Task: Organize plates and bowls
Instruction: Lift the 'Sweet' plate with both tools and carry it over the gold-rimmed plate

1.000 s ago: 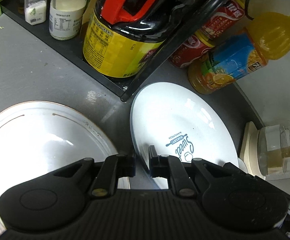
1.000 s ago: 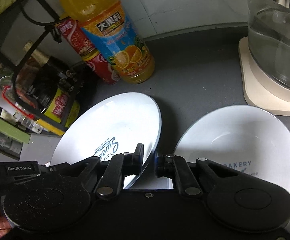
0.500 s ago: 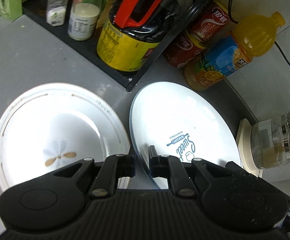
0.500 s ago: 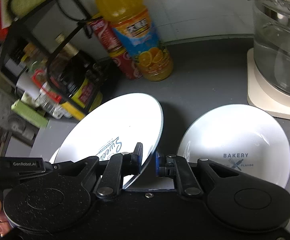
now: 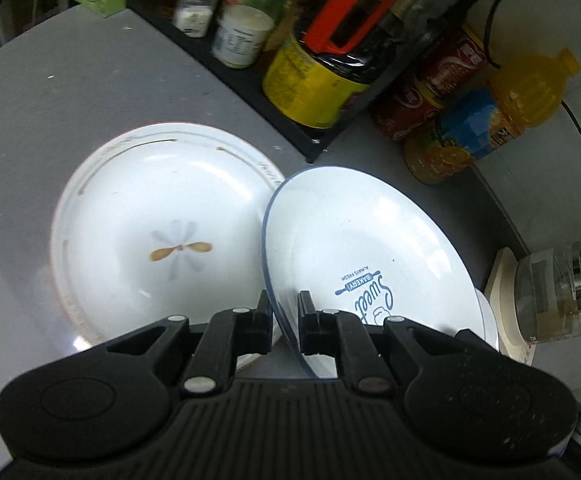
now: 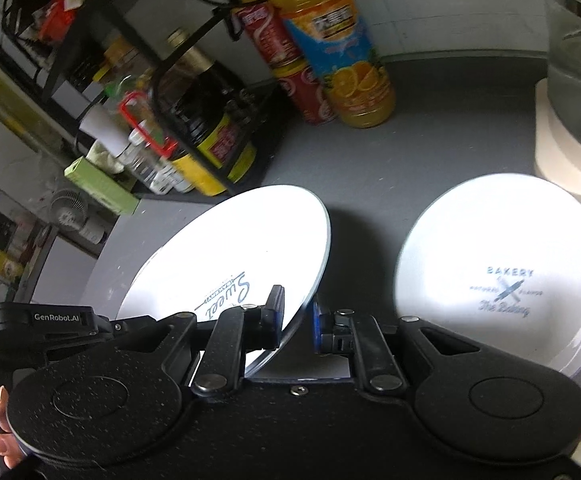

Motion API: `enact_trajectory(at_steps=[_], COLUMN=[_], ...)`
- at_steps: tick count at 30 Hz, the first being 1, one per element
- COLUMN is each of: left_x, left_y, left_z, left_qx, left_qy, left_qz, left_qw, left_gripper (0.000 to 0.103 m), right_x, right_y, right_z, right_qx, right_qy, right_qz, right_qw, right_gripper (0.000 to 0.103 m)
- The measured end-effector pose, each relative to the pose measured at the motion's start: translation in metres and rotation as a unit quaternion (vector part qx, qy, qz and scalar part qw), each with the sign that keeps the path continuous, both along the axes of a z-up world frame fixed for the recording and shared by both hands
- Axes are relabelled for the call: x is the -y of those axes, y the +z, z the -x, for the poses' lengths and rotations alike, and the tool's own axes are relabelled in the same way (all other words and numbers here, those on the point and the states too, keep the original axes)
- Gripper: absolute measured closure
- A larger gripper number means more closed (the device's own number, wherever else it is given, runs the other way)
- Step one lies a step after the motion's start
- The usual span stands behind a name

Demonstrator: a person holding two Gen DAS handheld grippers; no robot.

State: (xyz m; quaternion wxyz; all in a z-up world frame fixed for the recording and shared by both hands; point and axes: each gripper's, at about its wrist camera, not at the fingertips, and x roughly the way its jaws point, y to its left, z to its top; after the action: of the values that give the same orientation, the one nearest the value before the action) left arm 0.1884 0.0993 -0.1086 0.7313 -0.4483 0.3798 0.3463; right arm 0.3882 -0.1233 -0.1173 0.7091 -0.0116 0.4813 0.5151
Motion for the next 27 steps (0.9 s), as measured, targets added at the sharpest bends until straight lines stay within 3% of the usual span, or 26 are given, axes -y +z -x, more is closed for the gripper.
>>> enact_trajectory(at_steps=[9, 27], left_x=[-0.007, -0.058], left_y=[-0.003, -0.025], left_z=[0.032, 0.075], left_qx=[0.004, 0.017], left_qy=[0.020, -0.029], left_qz=[0.005, 0.039], left_qw=[0.9998, 0.9987], left_gripper=[0.093, 0.093], right_x=[-0.019, -0.055], right_y=[-0.001, 0.002], right_z=[0.024, 0.087], right_qx=[0.020, 0.045], right_qy=[0.016, -0.021], right_qz=[0.009, 0.049], right_qw=[1.000, 0.998], right_gripper=[0.089, 0.089])
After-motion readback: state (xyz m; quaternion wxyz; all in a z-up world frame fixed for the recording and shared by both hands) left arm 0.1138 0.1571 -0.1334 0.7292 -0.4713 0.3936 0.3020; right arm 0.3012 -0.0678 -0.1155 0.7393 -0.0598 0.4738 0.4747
